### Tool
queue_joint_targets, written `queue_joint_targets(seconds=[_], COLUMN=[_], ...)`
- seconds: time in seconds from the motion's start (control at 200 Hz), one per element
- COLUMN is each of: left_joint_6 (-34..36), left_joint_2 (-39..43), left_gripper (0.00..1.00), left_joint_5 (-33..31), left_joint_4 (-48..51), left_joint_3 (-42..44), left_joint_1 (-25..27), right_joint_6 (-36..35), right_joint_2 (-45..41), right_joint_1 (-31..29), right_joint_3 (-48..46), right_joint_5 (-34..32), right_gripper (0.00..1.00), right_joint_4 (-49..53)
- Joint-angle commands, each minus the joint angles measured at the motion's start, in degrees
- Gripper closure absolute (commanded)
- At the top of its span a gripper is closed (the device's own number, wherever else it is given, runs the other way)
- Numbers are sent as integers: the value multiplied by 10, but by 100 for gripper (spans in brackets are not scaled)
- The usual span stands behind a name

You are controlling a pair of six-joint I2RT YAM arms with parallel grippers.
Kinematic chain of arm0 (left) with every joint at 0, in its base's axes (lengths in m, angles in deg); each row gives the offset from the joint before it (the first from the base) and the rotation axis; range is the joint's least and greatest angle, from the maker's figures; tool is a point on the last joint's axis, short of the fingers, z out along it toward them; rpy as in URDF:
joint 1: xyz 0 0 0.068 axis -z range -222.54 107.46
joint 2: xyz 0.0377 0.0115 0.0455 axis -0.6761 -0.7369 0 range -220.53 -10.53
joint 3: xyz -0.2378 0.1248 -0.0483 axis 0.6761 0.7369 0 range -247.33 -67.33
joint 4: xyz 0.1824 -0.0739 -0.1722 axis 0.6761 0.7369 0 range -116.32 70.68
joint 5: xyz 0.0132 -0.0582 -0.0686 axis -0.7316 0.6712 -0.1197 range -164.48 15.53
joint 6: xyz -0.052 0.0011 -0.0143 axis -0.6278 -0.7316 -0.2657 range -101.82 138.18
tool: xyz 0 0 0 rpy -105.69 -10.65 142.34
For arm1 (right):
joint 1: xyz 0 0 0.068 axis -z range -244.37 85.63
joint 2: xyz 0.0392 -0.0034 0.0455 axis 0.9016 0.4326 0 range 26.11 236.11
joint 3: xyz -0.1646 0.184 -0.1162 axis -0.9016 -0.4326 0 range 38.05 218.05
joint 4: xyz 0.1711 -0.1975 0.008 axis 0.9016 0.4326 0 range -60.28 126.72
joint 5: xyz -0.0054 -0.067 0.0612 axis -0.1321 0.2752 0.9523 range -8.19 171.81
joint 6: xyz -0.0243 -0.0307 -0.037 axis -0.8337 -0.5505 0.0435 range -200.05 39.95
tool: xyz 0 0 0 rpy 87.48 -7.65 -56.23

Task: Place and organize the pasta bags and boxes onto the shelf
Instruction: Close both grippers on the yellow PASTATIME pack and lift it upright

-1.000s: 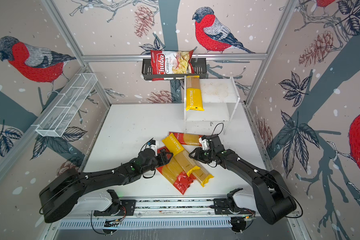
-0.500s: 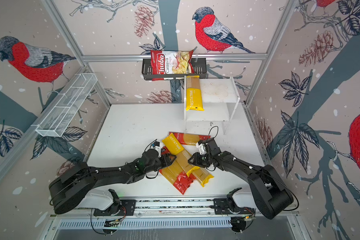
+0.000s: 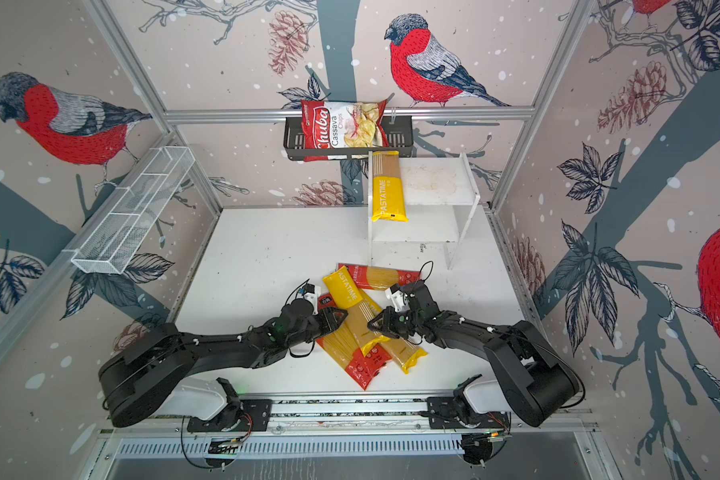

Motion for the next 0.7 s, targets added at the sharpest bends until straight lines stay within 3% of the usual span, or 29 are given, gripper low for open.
queue_joint_targets(seconds=[0.0, 0.125, 0.3, 0.45, 0.695], left_joint_6=[-10, -12, -23, -43, -103], left_joint_2=[18, 59, 157, 222, 235], left_gripper=[57, 55, 41, 35, 26], left_joint_5=[-6, -4, -21, 2, 10], left_joint_4=[-30, -22, -27, -41, -128], left_joint_3=[5, 15, 60, 77, 114], left_joint_1=[-4, -18, -58, -98, -108], right_joint_6=[29, 36, 48, 85, 123], right_joint_2=[-16, -39, -86, -112, -160], right_joint_1=[-2, -2, -2, -4, -18], right_joint_3=[-13, -19, -20, -16, 7], right_joint_5=[28, 45, 43, 48, 39], right_gripper=[82, 86, 92, 95, 98], right_joint_4=[-62, -78, -93, -134, -183])
